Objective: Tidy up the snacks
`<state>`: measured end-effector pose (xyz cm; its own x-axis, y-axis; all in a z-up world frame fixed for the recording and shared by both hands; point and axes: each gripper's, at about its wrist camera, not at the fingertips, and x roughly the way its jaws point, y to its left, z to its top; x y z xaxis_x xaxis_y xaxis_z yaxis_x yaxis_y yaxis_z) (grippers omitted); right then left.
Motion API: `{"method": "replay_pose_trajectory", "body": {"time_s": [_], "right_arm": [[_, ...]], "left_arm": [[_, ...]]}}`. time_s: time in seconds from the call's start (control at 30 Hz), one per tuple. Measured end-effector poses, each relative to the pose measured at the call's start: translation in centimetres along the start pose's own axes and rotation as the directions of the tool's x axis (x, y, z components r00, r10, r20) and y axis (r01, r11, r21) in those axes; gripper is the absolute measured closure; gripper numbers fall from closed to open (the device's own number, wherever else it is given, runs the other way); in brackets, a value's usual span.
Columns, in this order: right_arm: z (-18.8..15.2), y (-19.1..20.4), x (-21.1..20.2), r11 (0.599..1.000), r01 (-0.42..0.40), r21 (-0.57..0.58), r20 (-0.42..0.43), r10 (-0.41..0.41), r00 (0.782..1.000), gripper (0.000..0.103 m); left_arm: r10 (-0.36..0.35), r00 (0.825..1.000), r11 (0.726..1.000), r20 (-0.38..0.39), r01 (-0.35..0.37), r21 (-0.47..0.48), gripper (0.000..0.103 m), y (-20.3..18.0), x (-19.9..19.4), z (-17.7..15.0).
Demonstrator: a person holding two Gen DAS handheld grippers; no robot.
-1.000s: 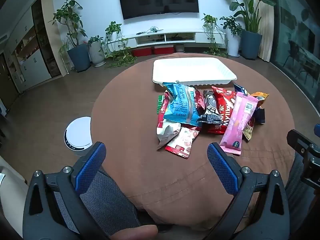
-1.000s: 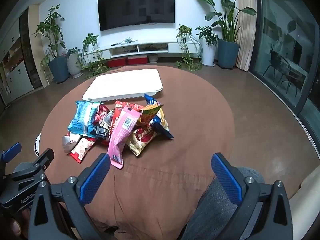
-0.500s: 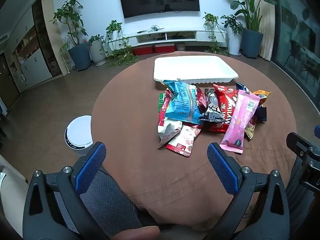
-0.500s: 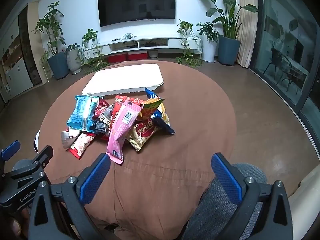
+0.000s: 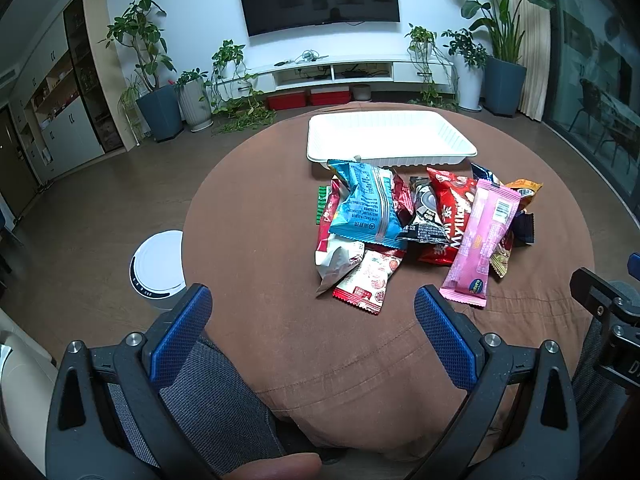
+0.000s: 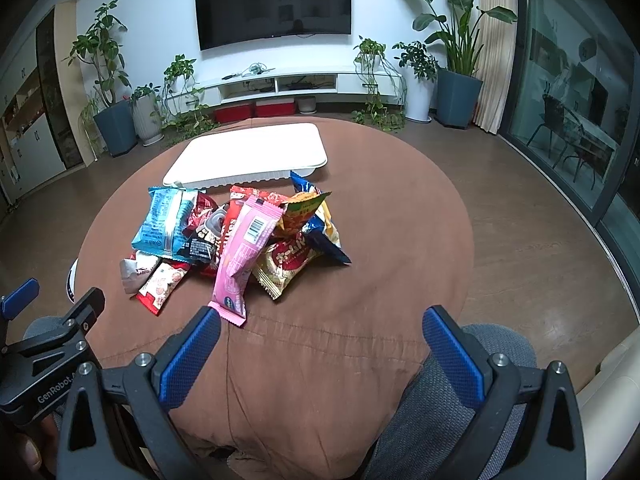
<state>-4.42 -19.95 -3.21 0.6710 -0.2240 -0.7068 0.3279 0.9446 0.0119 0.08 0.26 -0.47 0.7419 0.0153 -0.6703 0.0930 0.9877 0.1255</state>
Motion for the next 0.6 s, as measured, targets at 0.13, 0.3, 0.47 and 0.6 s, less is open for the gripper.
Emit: {"method": "replay_pose_trajectory", "body": {"time_s": [0.13, 0.3, 0.47, 0.6], "right_arm": [[-0.08, 0.02, 0.06, 1.000, 0.001, -0.002, -0.005, -0.001, 1.000, 0.000], [-0.13, 0.12, 0.26, 1.000, 0.004, -0.006, -0.013, -0.004, 1.000, 0.000], [0.09, 0.12, 0.18, 1.000, 0.005, -0.007, -0.016, -0.005, 1.000, 0.000], [0.09, 0.14, 0.18, 1.000, 0.004, -0.008, -0.018, -0.004, 1.000, 0.000]], "left_arm": [[0.000, 1.000, 1.000, -0.002, 0.000, 0.000, 0.000, 0.05, 0.01, -0.02], [0.000, 1.000, 1.000, -0.003, 0.000, 0.000, 0.000, 0.04, 0.04, -0.03], [0.001, 1.000, 1.000, -0.005, -0.001, 0.001, 0.000, 0.00, 0.16, -0.10], [0.001, 1.000, 1.000, -0.005, -0.001, 0.002, 0.000, -0.06, 0.20, -0.15]]}}
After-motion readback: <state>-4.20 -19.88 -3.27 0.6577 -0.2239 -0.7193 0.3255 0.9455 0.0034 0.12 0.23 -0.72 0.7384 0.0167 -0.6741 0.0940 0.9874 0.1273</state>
